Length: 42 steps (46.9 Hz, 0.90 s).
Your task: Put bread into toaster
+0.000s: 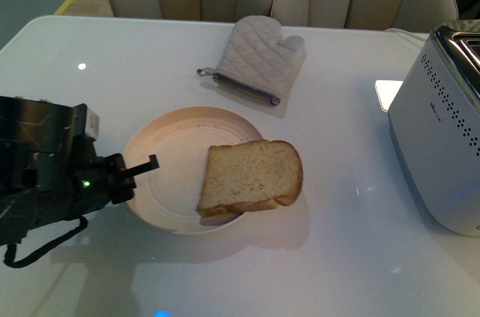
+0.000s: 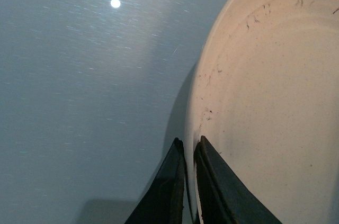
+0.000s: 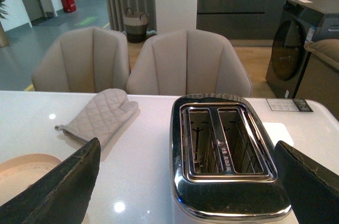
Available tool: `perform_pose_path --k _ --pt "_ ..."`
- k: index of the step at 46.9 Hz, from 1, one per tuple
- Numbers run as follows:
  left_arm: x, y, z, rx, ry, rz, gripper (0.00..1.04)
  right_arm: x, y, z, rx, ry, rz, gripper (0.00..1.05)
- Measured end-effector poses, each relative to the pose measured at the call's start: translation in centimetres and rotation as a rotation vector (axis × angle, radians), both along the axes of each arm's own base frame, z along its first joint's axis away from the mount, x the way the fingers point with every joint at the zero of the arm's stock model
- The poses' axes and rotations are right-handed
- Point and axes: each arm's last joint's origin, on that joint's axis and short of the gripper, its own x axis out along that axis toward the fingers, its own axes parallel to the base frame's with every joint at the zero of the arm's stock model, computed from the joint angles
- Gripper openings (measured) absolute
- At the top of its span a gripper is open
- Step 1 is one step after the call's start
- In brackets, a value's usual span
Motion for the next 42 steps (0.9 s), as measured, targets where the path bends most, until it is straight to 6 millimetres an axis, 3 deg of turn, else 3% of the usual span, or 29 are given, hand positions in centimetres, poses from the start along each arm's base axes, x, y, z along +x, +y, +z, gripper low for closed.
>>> perform_pose_path --k 10,29,36,42 --pt "0.6 -3.2 0.2 -0.025 0.014 -0.019 0.04 0.0 0.0 0.0 0.0 0.0 0.0 0.96" --pt "0.9 -6.2 0.3 -0.061 0.022 -0.025 0.05 0.0 0.0 0.0 0.0 0.0 0.0 0.96" --pt "0.8 -6.5 0.5 -0.064 0.01 -0.033 0.33 0.0 0.0 0.0 0.0 0.0 0.0 0.96" --pt "0.6 -4.8 3.3 -0.102 -0.084 0.019 0.59 0.0 0.0 0.0 0.0 0.0 0.0 0.96"
